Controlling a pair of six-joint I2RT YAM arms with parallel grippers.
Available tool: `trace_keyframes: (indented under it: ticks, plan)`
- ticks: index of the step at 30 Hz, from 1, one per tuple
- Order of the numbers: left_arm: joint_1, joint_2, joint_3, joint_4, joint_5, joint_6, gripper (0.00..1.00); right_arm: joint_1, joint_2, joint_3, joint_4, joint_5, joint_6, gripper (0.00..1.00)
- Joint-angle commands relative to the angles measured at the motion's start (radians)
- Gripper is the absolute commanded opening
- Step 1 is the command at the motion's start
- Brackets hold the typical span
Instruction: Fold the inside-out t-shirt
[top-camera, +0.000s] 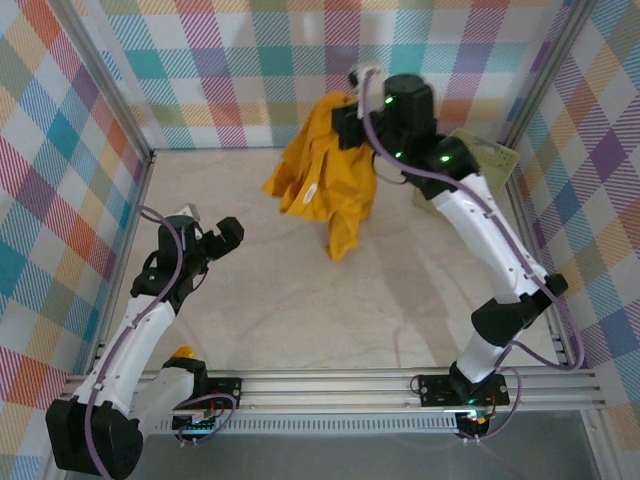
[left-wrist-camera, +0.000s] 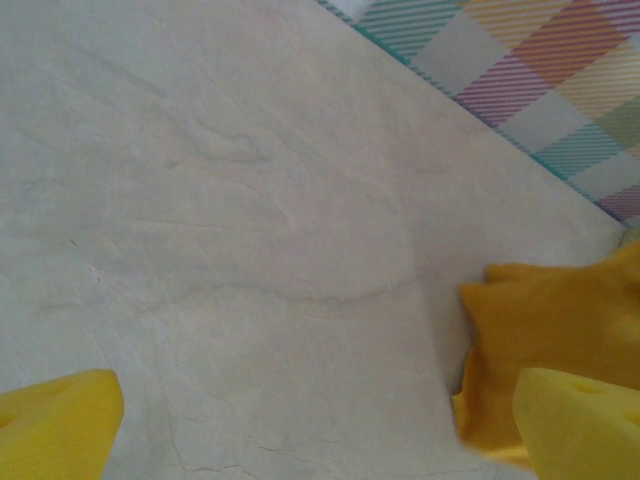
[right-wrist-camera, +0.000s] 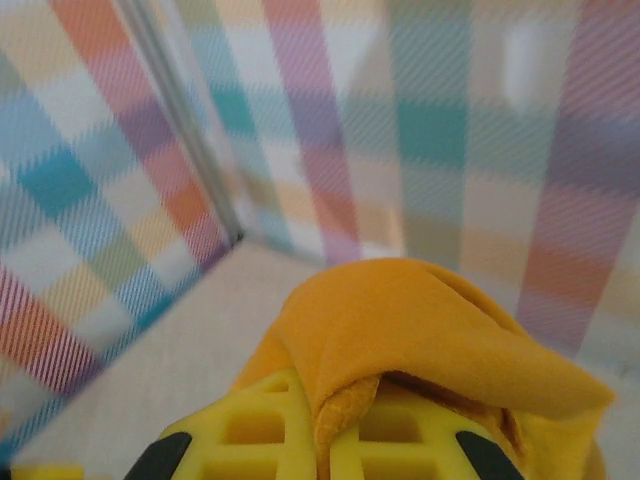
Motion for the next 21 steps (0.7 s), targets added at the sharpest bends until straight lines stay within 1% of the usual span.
trace_keyframes:
  ticks: [1,2,4,6,8,11,14,17,21]
  plan:
    - [-0.007,-0.029,-0.024,-0.013,-0.015,0.000,1.00,-0.003,-0.052,-0.217,0.069,-0.011,0.107,0.10]
    - [-0.007,-0.022,-0.024,-0.014,-0.004,0.002,1.00,-0.003,-0.071,-0.308,0.099,0.014,0.132,0.17]
    - [-0.009,0.008,-0.024,-0.021,0.017,0.000,1.00,-0.007,-0.093,-0.449,0.127,0.076,0.180,0.26]
    - [-0.013,0.058,-0.023,-0.035,0.037,-0.007,1.00,-0.029,-0.102,-0.569,0.128,0.129,0.235,0.46]
    - [-0.028,0.111,-0.022,-0.042,0.061,-0.003,1.00,-0.067,-0.107,-0.658,0.130,0.115,0.287,0.56]
    - [-0.069,0.183,-0.015,-0.057,0.056,0.011,0.99,-0.096,-0.119,-0.755,0.153,0.071,0.264,0.68]
    - [-0.113,0.223,-0.013,-0.064,0.028,0.010,0.98,-0.096,-0.126,-0.803,0.160,0.017,0.231,0.73]
    - [-0.146,0.236,-0.024,-0.057,0.006,0.000,0.97,-0.096,-0.127,-0.838,0.200,-0.066,0.223,0.75]
    - [-0.182,0.287,-0.035,-0.023,0.003,-0.015,0.95,-0.101,-0.065,-0.823,0.218,-0.102,0.221,0.76]
